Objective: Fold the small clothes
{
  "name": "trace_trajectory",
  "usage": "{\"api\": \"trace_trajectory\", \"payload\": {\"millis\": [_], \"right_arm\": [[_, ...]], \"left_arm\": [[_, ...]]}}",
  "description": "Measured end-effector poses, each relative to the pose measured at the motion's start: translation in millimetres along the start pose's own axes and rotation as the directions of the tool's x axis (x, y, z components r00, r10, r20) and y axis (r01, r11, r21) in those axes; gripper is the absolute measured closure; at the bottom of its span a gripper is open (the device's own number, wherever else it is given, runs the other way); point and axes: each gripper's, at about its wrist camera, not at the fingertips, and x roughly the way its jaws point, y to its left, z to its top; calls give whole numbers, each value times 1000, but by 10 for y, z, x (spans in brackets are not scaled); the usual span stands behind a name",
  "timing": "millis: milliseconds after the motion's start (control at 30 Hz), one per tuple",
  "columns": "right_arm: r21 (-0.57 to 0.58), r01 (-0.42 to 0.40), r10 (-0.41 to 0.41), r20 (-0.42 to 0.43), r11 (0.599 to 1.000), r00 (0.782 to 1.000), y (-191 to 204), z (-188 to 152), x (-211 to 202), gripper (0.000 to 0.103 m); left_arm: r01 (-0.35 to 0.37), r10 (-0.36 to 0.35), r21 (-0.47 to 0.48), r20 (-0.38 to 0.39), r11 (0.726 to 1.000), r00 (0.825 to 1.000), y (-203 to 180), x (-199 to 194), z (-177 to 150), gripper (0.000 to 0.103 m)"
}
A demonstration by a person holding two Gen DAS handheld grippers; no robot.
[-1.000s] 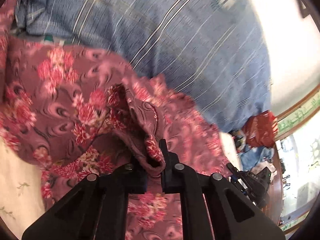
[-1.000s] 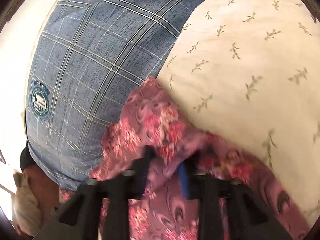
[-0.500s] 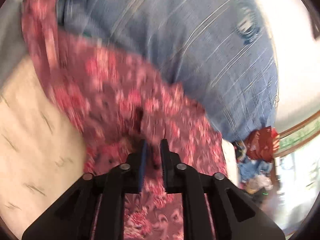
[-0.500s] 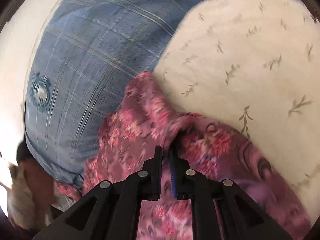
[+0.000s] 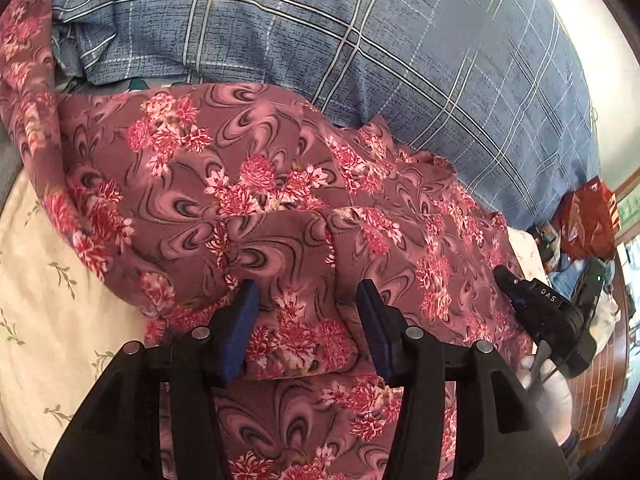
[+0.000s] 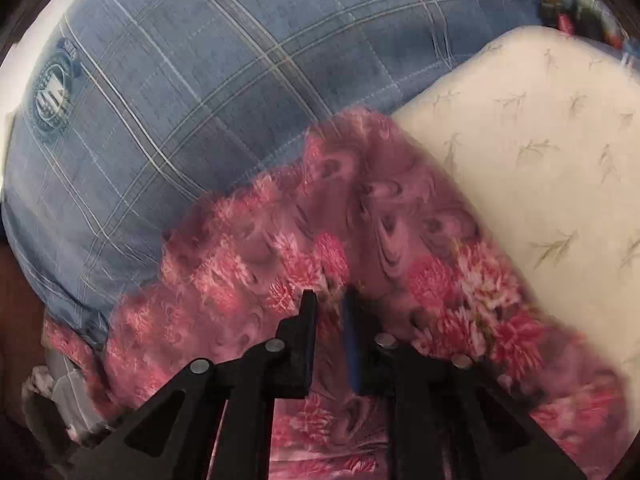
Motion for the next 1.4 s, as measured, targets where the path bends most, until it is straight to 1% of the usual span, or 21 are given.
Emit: {"api": "trace_trajectory", "payload": {"millis": [33, 100, 200, 300, 367, 433, 500, 567, 600, 667, 733, 833, 933, 1067, 1167, 1233, 1267, 1300, 1333, 1367, 1400], "right_arm": [[-10, 18, -18, -21, 1000, 1000, 43, -7, -8, 89], [-45, 5, -5, 4, 999, 1000, 171, -62, -123, 85], [-107, -122, 122, -13, 987, 992, 474, -232, -236, 85], [-175, -230, 213, -107, 957, 971, 833, -445, -167, 83], [-236, -301, 262, -183, 924, 948, 1161, -648, -85, 83], [-271, -377, 313, -252, 886, 916, 1461, -849, -22, 83], [-288, -444, 352, -318, 849, 880, 1712, -1046, 74, 81], [-294, -485, 358, -392, 824, 847, 1886, -1274, 254, 76], [-312, -477, 339, -405, 821, 849, 1922, -1409, 336, 72], [-411, -446, 339, -307, 795, 889, 1974, -1575, 274, 72], [-447, -422, 313, -300, 789, 901, 2016, -1610, 230, 71], [-411, -453, 346, -310, 791, 886, 1925, -1594, 215, 70], [-376, -480, 377, -317, 792, 870, 1842, -1546, 201, 70], [-365, -490, 388, -320, 792, 864, 1878, -1539, 249, 70], [-346, -505, 405, -324, 791, 855, 1866, -1525, 262, 70], [-337, -512, 413, -326, 790, 851, 1835, -1520, 250, 70], [-333, -515, 416, -327, 790, 849, 1830, -1519, 250, 70], [-331, -517, 418, -327, 790, 848, 1824, -1516, 252, 70], [-329, -518, 419, -327, 789, 847, 1816, -1515, 247, 70], [-329, -519, 420, -327, 789, 847, 1811, -1514, 245, 70], [-328, -519, 420, -327, 790, 846, 1809, -1513, 245, 70]], "left_arm": [[10, -10, -9, 0, 1000, 1000, 28, -11, 6, 54], [31, -31, -34, -4, 999, 1000, 76, -35, 33, 54], [47, -46, -65, 11, 997, 999, 149, -121, 70, 54], [10, -5, -80, 69, 997, 998, 221, -305, 128, 54], [-36, 47, -83, 144, 996, 988, 280, -489, 187, 54], [-91, 115, -114, 224, 989, 968, 413, -718, 256, 53], [-119, 157, -158, 257, 980, 954, 593, -852, 307, 46], [-145, 201, -220, 260, 965, 944, 824, -929, 360, 45], [-157, 222, -256, 250, 954, 942, 958, -951, 388, 45], [-173, 253, -316, 233, 933, 939, 1196, -1018, 471, 45], [-158, 256, -358, 245, 920, 935, 1379, -1139, 594, 45], [-197, 304, -383, 242, 902, 921, 1622, -1327, 961, 45], [-255, 375, -414, 241, 874, 895, 1865, -1482, 1375, 43], [-339, 464, -441, 213, 831, 860, 2165, -1490, 1781, 35], [-385, 485, -420, 163, 822, 859, 2314, -1265, 1963, 33], [-413, 512, -378, 211, 828, 833, 2250, -1210, 2034, 32], [-412, 508, -366, 224, 835, 832, 2232, -1178, 2066, 39], [-386, 484, -363, 232, 848, 844, 2243, -1153, 2087, 54], [-354, 453, -369, 227, 859, 862, 2273, -1129, 2101, 88], [-290, 391, -388, 212, 875, 896, 2334, -1110, 2110, 96], [-241, 349, -411, 212, 879, 913, 2380, -1122, 2093, 96]]}}
